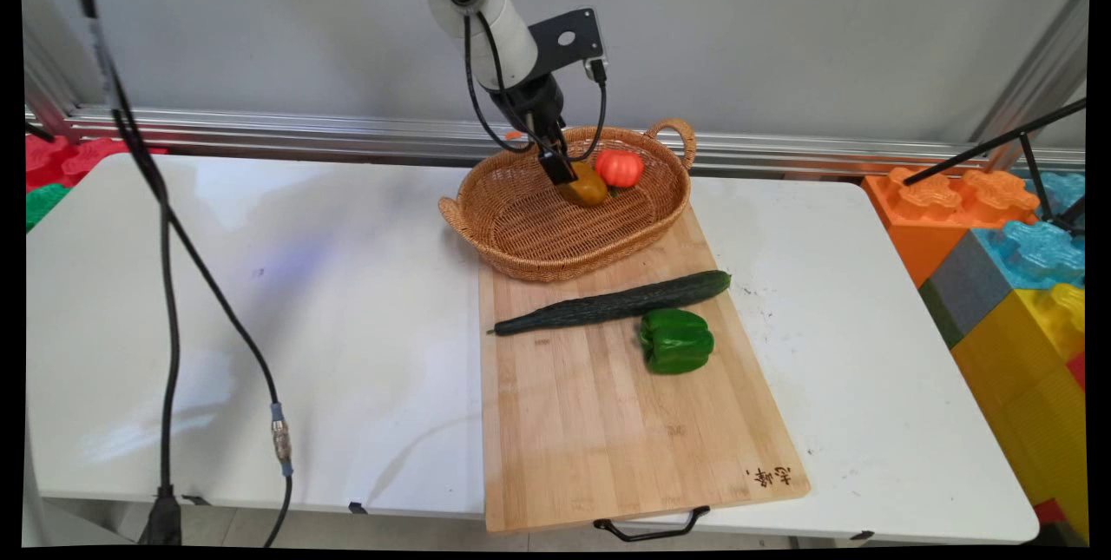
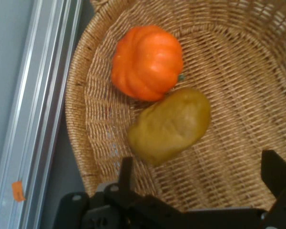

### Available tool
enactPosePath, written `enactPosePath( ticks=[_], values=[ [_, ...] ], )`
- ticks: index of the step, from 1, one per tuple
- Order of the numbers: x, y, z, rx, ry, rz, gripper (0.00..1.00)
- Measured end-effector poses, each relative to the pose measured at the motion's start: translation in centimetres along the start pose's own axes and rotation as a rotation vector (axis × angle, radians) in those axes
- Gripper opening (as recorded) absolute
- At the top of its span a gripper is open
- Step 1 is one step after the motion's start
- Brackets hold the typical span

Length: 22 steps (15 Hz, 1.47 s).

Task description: Pick up the potato from the vegetable basket

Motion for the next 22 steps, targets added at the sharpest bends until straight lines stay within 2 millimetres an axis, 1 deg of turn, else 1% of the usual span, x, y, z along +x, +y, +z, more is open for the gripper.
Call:
enactPosePath(
  ticks=[4,8,13,15,22],
  values=[
    [-0.2,-1.5,3.1,0.01,0.007,-0.008,1.0],
    [-0.4,-2.0,5.7,0.007,0.016,-0.004,1.0],
    [-0.5,-2.4,8.4,0.001,0.013,0.034,1.0],
    [-0.7,-2.5,9.3,-0.006,0.006,0.05,1.0],
    [-0.8,-2.3,10.9,-0.029,-0.008,0.082,1.0]
  ],
)
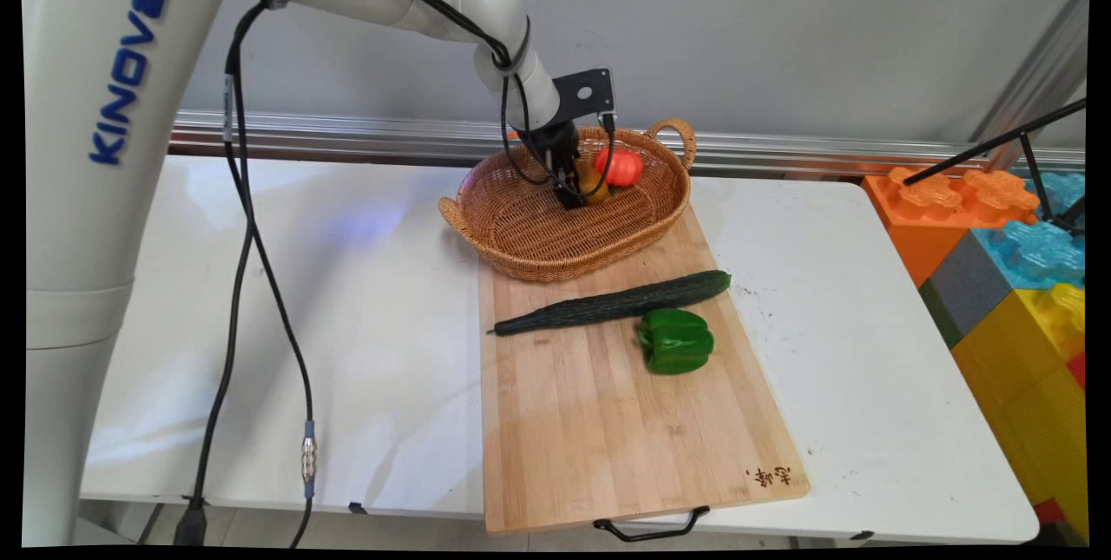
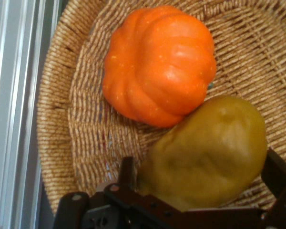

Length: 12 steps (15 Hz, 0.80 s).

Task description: Pick up the potato from the vegetable basket, then place the picked object on the cutting board

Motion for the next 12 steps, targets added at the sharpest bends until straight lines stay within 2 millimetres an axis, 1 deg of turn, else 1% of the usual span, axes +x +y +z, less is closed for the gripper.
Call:
enactPosePath(
  ticks=[7,8,12],
  values=[
    [0.89,0.41,0.44,0.001,0.032,0.011,1.0],
    [0.95,0.51,0.33,0.004,0.036,0.011,0.0],
    [0.92,0.9,-0.36,0.018,0.042,0.009,0.0]
  ],
)
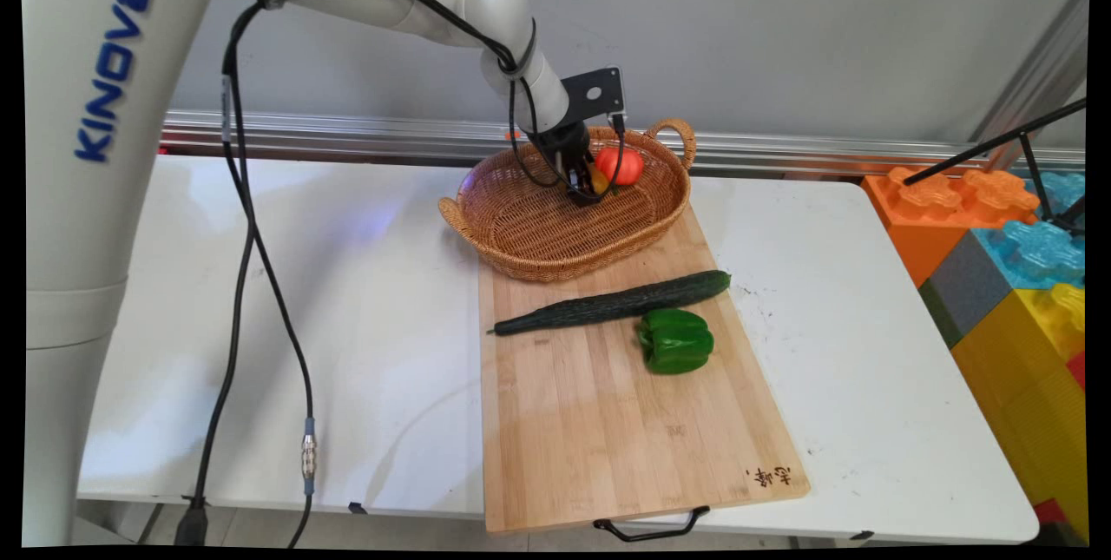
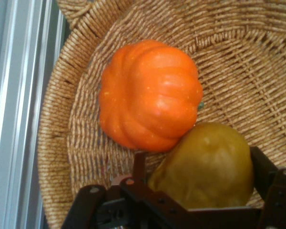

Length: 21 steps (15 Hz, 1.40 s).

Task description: Place the picked object on the cutting board

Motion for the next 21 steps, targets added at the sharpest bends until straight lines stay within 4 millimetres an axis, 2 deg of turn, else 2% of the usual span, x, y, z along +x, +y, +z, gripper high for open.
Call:
enactPosePath(
  ticks=[5,10,16,21],
  values=[
    [-0.3,1.2,-2.3,0.033,0.007,-0.012,0.0],
    [0.1,3.6,-6.6,0.054,0.034,-0.06,0.0],
    [2.2,8.6,-12.6,0.004,0.075,-0.068,0.0],
    [3.2,15.1,-17.3,-0.127,0.072,-0.061,0.0]
  ],
)
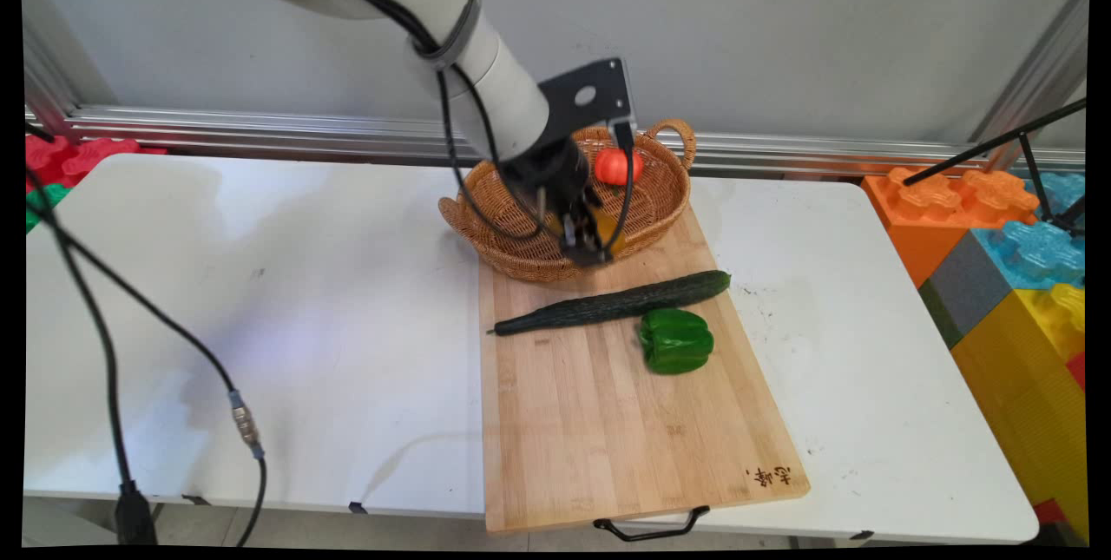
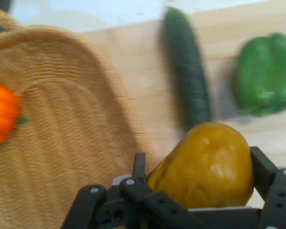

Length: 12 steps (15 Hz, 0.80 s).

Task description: Place the picked object on the cutting board

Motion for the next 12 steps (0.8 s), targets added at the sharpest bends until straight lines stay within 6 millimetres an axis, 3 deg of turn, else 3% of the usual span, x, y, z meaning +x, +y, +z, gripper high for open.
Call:
enactPosePath(
  ticks=[5,8,12],
  values=[
    [-1.5,6.1,-0.8,-0.089,-0.035,-0.021,0.0],
    [-2.8,8.5,0.5,-0.098,-0.042,-0.016,0.0],
    [-3.8,10.1,3.1,-0.098,-0.042,-0.003,0.0]
  ],
)
